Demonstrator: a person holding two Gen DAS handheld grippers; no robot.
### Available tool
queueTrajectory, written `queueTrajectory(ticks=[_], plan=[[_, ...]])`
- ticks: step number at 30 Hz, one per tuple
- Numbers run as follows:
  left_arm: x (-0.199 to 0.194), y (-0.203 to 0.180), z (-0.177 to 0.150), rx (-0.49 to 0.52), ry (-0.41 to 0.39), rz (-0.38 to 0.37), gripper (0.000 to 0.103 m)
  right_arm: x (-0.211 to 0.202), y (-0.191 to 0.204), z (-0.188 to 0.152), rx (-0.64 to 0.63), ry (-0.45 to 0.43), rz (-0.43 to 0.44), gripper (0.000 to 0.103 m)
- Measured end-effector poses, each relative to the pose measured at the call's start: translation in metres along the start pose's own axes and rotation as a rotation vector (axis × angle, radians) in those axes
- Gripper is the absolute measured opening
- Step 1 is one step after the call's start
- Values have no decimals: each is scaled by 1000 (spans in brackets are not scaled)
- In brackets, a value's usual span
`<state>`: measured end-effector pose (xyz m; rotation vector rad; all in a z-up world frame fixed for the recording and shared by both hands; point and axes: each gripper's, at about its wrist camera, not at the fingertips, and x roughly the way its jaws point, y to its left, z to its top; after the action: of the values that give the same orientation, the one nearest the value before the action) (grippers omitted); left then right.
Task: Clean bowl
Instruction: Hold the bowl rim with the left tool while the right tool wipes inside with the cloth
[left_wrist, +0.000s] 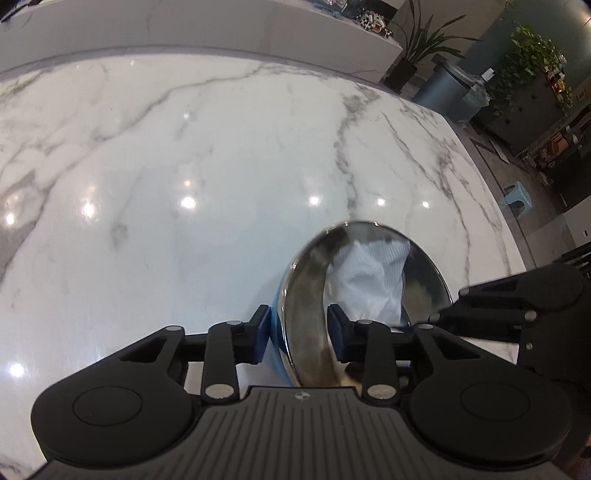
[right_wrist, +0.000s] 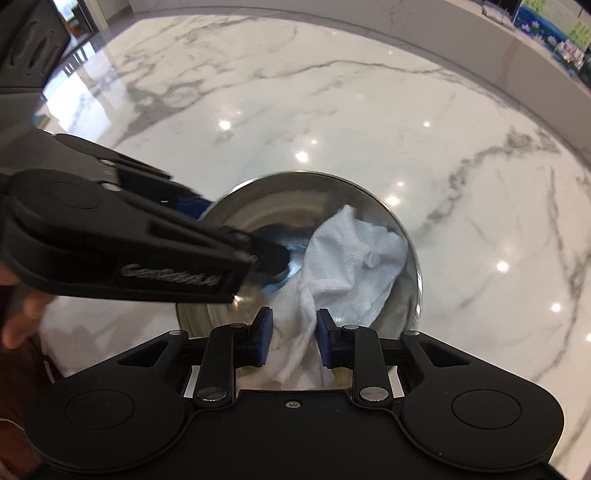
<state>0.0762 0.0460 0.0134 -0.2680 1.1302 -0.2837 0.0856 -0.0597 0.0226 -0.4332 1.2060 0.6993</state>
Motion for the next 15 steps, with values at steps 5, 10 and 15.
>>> queueTrajectory(ticks=[5, 10, 15], plan=[[3, -3, -2, 49, 17, 67, 18, -1, 8, 1, -64, 9, -54, 22], [2, -1, -2, 52, 13, 66, 18, -1, 16, 2, -149, 9, -174, 21], [1, -3, -3, 61, 5, 81, 19, -4, 11, 1, -185, 4, -276, 20]])
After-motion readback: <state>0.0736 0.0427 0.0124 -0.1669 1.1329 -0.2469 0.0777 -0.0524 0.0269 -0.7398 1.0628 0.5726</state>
